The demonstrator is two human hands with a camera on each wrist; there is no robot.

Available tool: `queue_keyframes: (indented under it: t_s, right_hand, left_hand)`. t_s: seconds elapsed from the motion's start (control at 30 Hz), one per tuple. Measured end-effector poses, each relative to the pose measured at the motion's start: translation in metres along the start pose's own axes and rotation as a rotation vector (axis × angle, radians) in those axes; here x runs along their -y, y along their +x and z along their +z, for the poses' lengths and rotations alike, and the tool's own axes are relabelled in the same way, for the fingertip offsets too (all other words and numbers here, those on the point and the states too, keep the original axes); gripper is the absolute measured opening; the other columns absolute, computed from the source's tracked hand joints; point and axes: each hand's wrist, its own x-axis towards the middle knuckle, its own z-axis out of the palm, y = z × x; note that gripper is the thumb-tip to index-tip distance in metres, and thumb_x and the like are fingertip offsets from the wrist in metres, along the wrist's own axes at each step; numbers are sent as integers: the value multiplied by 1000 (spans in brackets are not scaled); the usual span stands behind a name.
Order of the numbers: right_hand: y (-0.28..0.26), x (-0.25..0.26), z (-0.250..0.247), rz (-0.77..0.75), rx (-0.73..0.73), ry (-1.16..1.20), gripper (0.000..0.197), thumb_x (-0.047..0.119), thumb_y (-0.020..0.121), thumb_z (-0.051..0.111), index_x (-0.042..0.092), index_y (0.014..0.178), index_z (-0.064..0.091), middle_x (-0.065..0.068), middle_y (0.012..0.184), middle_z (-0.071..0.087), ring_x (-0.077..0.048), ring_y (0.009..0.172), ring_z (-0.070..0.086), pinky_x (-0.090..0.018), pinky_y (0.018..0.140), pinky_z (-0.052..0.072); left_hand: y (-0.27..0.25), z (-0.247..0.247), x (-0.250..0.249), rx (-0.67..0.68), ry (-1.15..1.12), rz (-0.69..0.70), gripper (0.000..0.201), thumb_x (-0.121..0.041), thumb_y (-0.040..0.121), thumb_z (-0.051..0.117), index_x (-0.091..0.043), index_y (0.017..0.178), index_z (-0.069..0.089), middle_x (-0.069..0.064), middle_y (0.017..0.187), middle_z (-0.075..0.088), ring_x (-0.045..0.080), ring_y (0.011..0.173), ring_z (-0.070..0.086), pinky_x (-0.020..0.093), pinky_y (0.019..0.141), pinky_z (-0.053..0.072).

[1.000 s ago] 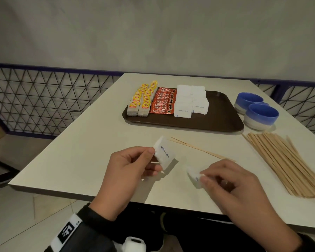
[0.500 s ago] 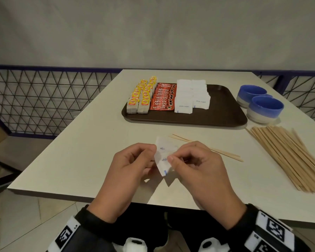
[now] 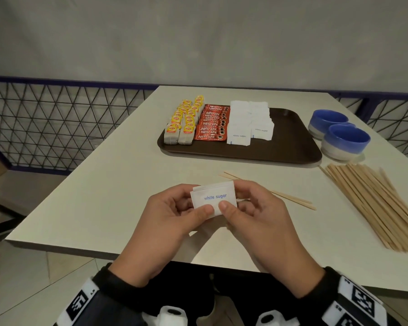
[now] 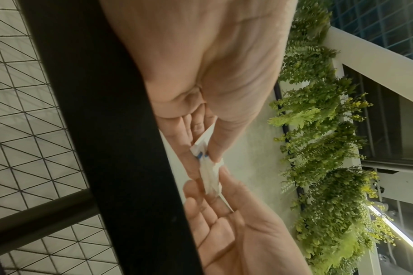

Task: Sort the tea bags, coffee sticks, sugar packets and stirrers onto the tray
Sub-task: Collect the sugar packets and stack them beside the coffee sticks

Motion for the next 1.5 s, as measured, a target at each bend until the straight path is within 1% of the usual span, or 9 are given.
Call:
queue_keyframes:
  t_s: [0.07,0.17,0.43,0.6,0.87,1.07,1.17,1.4,1.5]
  right_hand:
    - [-1,1,0,22,24,83,28,18,92,74,28,118,68,1,102,76,-22,83,73,-44,76,61]
    - [0,-1,-3,-1,-2,105,26,14,91,75,24,115,69,-3,97,77,-27,75,72,-47,72,61]
    - [2,-4,-5,-1,-11,98,21,15,90,77,23,108,70,-4,93,77,-26,72,72,-46,72,60]
    - [2,-3,-5,-16,-19,111,20,12,90,76,21,107,71,-7,89,77,-27,70,71,-48,71,60]
    - [0,-2,-6,-7,-2,106,20,11,90,76,21,107,70,-6,91,77,-29,73,72,-47,72,61]
    - [0,-2,-6,4,1,105,20,13,90,76,21,107,70,-5,94,77,-29,75,73,-47,72,60]
    - [0,-2,-5,7,7,112,19,13,90,76,22,107,70,-6,94,77,-29,74,72,-45,71,59]
    - [-1,-1,-3,9,-4,107,21,13,89,77,22,107,69,-3,94,76,-25,74,72,-41,69,57]
    - [0,4,-4,23,0,123,23,20,83,77,25,104,71,3,93,74,-21,82,71,-35,69,56]
  left_hand:
    - [0,0,1,0,3,4,29,6,88,68,-4,115,68,16,105,77,34,101,74,48,94,57]
    - [0,1,1,-8,15,13,30,9,88,66,-6,115,67,16,102,78,34,100,74,44,94,58]
    - [-1,-1,-2,30,15,-12,41,11,90,63,-14,123,63,16,101,78,32,97,75,32,84,59]
    - [-1,-1,-4,4,3,-17,38,6,91,64,-16,123,63,14,93,79,26,87,75,27,77,58]
    - [-1,0,-3,24,35,-13,49,10,84,71,-16,124,61,14,100,79,41,100,71,47,95,56]
    - [-3,1,-3,21,37,-9,48,6,81,74,-17,121,62,13,98,79,29,91,72,39,86,58]
    - [-3,2,-4,16,36,-7,49,-2,77,78,-16,121,62,14,98,79,30,90,71,41,87,59]
    - [-5,4,-5,-10,78,12,43,7,82,74,-13,119,63,12,97,79,35,96,73,46,91,58]
    - [-6,4,-6,-2,103,9,42,9,84,72,-13,118,63,11,98,79,35,97,73,44,92,59]
